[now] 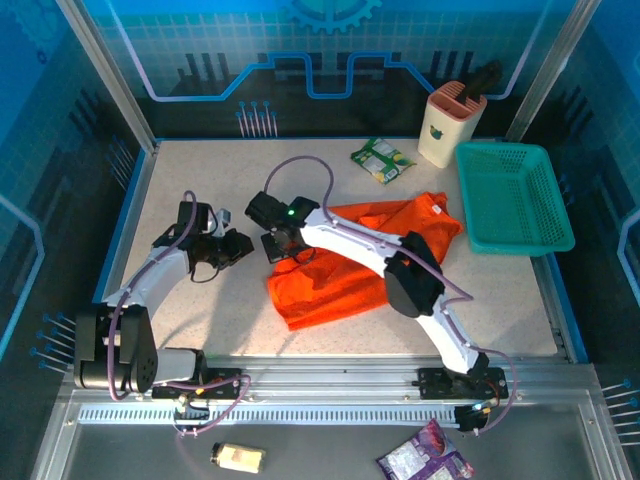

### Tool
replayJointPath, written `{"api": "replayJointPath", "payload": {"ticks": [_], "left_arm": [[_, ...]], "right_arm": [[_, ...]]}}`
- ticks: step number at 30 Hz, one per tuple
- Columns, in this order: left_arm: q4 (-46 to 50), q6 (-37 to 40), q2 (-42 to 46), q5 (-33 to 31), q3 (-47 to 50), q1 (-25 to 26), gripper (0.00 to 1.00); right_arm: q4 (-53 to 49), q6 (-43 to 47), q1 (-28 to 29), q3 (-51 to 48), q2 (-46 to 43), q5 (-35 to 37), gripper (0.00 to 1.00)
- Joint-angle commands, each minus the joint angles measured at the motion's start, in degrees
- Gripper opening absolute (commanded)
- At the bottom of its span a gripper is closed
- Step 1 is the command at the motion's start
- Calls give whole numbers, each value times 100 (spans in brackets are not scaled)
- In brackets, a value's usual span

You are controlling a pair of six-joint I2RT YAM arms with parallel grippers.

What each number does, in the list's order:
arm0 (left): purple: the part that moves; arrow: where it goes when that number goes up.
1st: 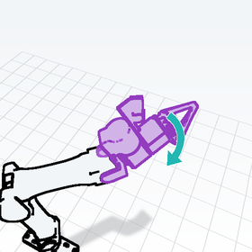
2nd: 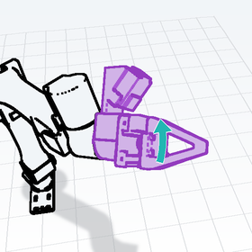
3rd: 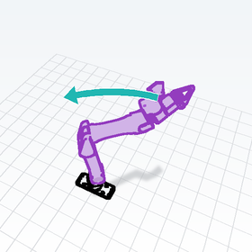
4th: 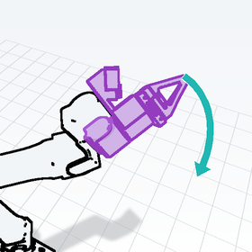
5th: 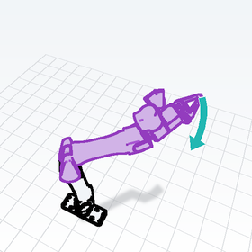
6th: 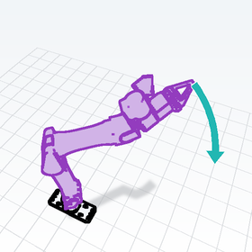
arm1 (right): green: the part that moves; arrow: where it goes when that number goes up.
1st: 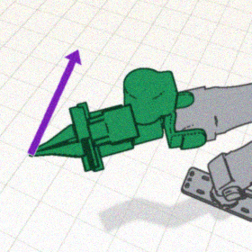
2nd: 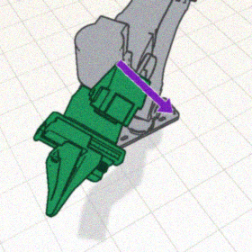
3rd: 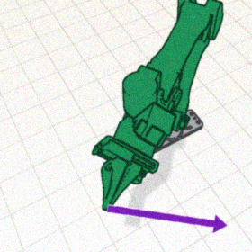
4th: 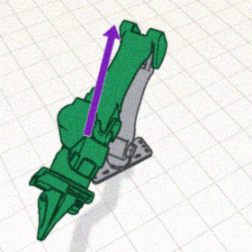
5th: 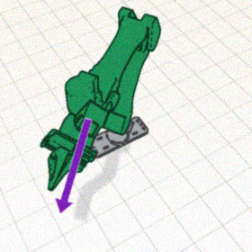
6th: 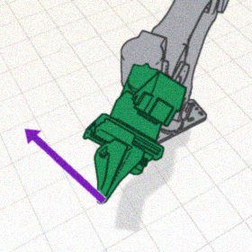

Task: Fold the inside-out t-shirt

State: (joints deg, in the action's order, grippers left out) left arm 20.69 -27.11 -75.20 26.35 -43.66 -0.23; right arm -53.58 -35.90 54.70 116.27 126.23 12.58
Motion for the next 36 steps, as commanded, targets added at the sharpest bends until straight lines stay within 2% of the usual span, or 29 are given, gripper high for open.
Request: {"api": "replayJointPath", "payload": {"ticks": [1, 6, 10, 14, 19, 24, 28, 32, 36], "left_arm": [[-161, -110, 209, 420, -82, 53, 19], [-419, -334, 294, 754, -212, 369, 18], [-502, -440, 413, 772, -364, 847, 18], [-631, -529, 438, 606, -475, 1467, 18], [-778, -752, 8, -20, -496, 2099, 17], [-1435, -1061, -675, -136, -561, 2647, 23], [-1841, -1298, -1329, -458, -674, 3051, 22], [-2453, -1318, -1886, -481, -843, 3380, 24], [-3379, -1363, -2347, -242, -1007, 3699, 39]], "right_arm": [[-150, 217, -35, -322, -705, -364, 0], [-183, 658, -336, -929, -1611, -932, 0], [-46, 1038, -759, -1680, -2483, -1501, 0], [242, 1110, -1307, -2395, -3206, -2237, 0], [664, 938, -1780, -2811, -3820, -3008, 0], [886, 719, -1840, -2602, -3910, -3338, 0], [1090, 478, -1785, -2276, -3836, -3554, 0], [1072, 418, -1631, -1781, -3718, -3613, 0], [1067, 369, -1435, -1189, -3507, -3624, 0]]}}
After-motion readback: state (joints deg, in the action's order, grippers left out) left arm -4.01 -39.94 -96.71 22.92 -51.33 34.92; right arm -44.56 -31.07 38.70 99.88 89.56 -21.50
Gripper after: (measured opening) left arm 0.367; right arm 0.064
